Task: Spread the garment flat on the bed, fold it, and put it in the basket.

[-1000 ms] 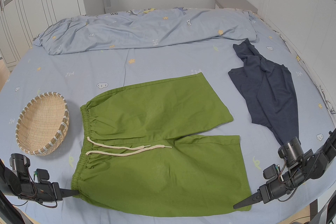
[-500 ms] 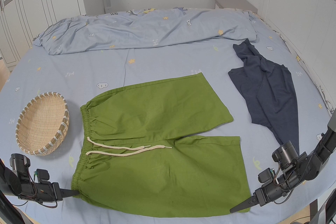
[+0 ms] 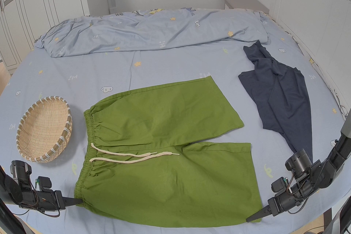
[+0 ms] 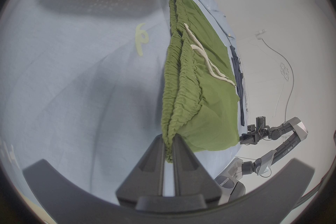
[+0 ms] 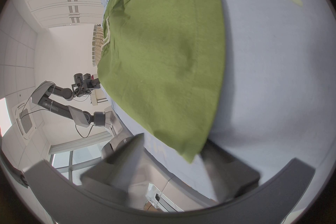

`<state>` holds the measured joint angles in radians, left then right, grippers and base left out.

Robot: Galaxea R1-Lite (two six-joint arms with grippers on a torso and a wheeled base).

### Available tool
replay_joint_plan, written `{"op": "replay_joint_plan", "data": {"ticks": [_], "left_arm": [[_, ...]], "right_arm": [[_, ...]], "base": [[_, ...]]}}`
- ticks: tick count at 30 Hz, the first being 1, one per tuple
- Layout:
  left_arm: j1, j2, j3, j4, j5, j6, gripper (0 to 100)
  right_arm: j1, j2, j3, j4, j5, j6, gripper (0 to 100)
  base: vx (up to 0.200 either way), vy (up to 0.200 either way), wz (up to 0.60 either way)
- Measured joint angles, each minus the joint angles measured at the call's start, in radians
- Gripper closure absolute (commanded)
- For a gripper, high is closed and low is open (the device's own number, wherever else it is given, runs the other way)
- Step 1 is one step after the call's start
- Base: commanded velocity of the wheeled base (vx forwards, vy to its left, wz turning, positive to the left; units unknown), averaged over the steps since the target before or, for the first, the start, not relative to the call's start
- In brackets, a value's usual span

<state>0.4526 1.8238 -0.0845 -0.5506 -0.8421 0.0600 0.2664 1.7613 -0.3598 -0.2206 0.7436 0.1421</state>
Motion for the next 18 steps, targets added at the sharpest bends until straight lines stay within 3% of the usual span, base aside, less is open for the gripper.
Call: {"op": "replay_joint_plan", "data": {"ticks": [12, 18], "left_arm": [[0.017, 0.005, -0.001, 0.002, 0.0, 0.009, 100], [0.045, 0.007, 0.002, 0.039, 0.001, 0.109, 100]], "right_arm": [[-0.089, -0.005, 0.015, 0.084, 0.003, -0.131, 100], [-0.04, -0.043, 0.021, 0.149, 0.001, -0.155, 100]], "base": [[0.0, 0.0, 0.0], [0.0, 0.0, 0.0]]}}
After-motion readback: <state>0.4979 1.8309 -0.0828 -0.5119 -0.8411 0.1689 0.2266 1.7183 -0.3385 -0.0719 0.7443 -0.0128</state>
